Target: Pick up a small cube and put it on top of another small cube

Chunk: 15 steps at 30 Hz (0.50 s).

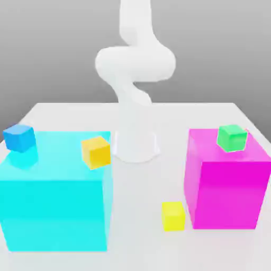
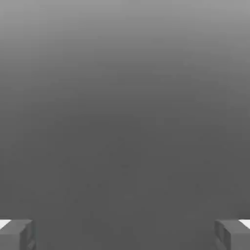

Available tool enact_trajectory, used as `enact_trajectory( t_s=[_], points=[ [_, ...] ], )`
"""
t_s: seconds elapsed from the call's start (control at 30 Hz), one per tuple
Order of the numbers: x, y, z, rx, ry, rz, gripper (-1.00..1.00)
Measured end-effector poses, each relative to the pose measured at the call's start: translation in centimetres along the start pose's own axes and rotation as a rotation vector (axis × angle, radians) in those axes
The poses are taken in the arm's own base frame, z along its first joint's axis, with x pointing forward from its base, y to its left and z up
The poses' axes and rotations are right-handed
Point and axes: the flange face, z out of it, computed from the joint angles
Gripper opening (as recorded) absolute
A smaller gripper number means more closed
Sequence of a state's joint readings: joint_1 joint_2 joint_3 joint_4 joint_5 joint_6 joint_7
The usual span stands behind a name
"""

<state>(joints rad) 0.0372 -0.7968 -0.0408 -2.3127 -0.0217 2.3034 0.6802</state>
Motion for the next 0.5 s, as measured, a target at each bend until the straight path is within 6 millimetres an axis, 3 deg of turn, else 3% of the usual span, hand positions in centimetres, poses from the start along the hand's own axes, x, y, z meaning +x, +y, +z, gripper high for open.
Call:
enact_trajectory(
  t_s=[0.5],
  points=[
    [-0.1,3.9,6.6,0.027,-0.130,-0.741,0.00]
  ],
)
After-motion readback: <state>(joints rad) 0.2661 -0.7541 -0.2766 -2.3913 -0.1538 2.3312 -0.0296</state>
